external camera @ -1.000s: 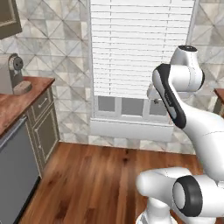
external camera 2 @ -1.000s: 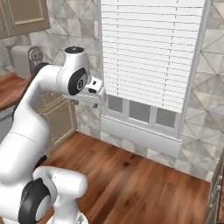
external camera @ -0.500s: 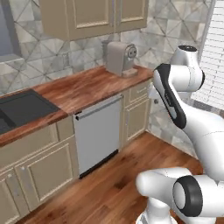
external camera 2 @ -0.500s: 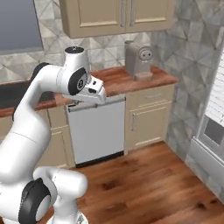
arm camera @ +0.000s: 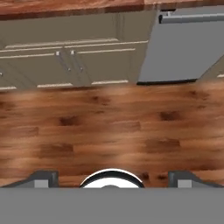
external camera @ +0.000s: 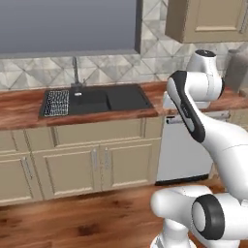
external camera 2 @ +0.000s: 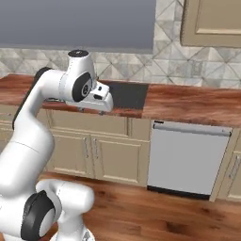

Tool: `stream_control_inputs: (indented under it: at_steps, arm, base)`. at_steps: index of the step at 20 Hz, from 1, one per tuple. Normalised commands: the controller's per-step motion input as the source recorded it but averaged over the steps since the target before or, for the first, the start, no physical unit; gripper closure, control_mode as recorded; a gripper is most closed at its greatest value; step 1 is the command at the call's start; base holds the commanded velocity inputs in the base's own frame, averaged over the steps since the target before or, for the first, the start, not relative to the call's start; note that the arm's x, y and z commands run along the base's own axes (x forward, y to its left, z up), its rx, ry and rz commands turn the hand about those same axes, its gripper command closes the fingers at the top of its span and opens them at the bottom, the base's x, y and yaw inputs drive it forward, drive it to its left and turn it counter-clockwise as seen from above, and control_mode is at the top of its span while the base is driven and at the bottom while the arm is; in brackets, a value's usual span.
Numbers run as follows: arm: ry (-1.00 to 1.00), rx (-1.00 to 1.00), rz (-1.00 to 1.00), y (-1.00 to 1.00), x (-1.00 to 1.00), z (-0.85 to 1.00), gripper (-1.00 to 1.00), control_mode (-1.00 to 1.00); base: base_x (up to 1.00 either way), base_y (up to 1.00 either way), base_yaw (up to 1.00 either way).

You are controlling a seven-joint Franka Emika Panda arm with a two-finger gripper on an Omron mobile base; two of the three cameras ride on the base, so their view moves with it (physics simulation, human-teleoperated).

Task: Retrieve the steak from the fridge and place it on the saucepan with marinade on the stove.

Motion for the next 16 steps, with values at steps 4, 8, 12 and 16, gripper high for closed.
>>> stream_control_inputs:
  at_steps: [4, 8, 12, 16]
  arm:
    - [0.00, 0.00, 0.00, 0.00, 0.00, 0.00, -1.00, 1.00]
    - [0.00, 0.00, 0.00, 0.00, 0.00, 0.00, -1.00, 1.00]
    - [0.00, 0.00, 0.00, 0.00, 0.00, 0.00, -1.00, 1.00]
    - [0.00, 0.00, 0.00, 0.00, 0.00, 0.00, -1.00, 1.00]
  base:
    - [0.15, 0.00, 0.92]
    - [0.14, 0.00, 0.94]
    - [0.19, 0.00, 0.93]
    - [0.30, 0.00, 0.91]
